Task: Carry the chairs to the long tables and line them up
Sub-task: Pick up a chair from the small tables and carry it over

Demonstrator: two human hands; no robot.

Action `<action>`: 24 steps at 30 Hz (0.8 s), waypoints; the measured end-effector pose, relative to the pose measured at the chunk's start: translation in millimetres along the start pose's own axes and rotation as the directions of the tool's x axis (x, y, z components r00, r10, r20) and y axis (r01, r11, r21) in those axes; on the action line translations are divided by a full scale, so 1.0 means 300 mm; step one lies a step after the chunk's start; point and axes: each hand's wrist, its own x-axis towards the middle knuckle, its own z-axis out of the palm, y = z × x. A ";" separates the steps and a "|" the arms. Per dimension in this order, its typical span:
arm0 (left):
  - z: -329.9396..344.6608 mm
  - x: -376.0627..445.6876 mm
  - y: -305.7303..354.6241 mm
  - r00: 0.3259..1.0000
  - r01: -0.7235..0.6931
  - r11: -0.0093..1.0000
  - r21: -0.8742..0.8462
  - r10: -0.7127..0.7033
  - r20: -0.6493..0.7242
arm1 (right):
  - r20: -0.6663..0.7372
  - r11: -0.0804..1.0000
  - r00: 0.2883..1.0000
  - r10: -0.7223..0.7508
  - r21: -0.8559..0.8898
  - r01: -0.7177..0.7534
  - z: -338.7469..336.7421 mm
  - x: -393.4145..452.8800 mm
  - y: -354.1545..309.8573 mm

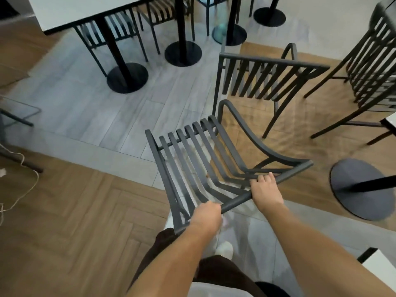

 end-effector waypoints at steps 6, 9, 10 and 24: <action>-0.044 0.016 -0.106 0.995 0.059 0.998 -0.008 -0.059 -0.086 | -0.014 0.999 0.999 -0.031 0.007 0.031 -0.062 0.074 -0.100; -0.073 0.017 -0.144 0.993 0.080 0.997 -0.009 -0.081 -0.087 | -0.029 0.998 0.998 -0.058 0.025 0.058 -0.084 0.110 -0.138; -0.079 0.017 -0.160 0.993 0.086 0.996 -0.015 -0.087 -0.086 | -0.024 0.997 0.998 -0.066 0.026 0.067 -0.091 0.116 -0.154; -0.247 0.110 -0.517 0.978 0.143 0.978 -0.150 -0.163 -0.127 | -0.015 0.995 0.994 -0.104 0.002 0.104 -0.277 0.331 -0.451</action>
